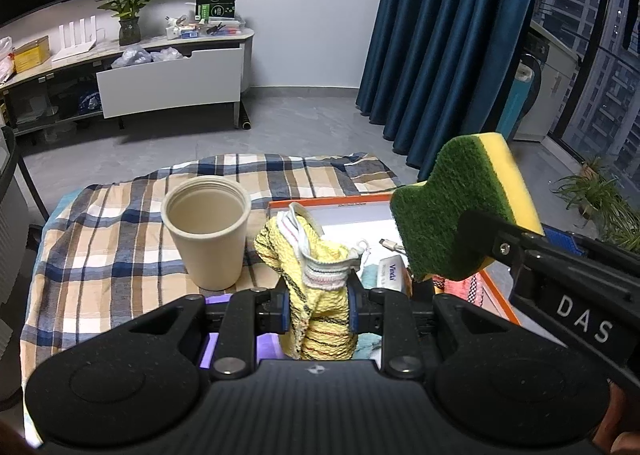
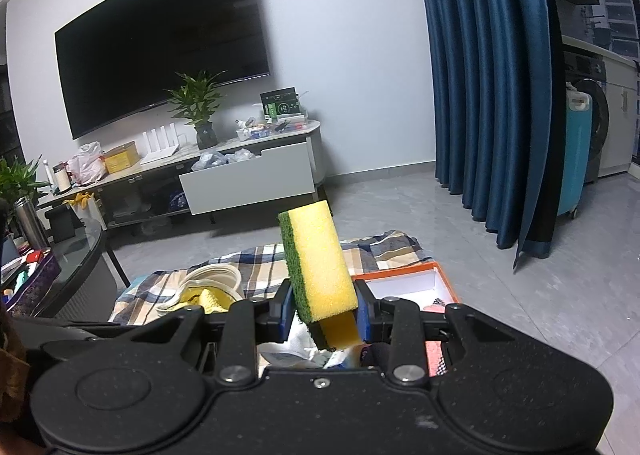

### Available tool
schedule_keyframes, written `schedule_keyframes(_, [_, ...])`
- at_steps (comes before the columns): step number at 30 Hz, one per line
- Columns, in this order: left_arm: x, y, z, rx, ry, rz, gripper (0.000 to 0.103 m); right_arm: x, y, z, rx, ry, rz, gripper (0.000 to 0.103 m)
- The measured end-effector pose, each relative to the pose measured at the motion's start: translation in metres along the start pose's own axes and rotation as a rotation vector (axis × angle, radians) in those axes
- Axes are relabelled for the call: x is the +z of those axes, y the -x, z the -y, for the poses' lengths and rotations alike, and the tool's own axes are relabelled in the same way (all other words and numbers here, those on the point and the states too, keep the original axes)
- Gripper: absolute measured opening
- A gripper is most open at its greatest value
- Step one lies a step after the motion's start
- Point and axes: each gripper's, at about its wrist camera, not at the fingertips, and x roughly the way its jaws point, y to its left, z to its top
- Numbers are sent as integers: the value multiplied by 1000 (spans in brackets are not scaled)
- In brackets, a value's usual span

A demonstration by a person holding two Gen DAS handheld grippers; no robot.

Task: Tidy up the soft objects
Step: 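Lift the towel and sponge and carry them over the white box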

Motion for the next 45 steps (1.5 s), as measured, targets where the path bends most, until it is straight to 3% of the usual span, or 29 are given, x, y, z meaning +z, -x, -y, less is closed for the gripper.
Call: schedule_keyframes(45, [-8,-38,58,-107,-70,-88,27,-12,0,60,-144,-87,-18,38])
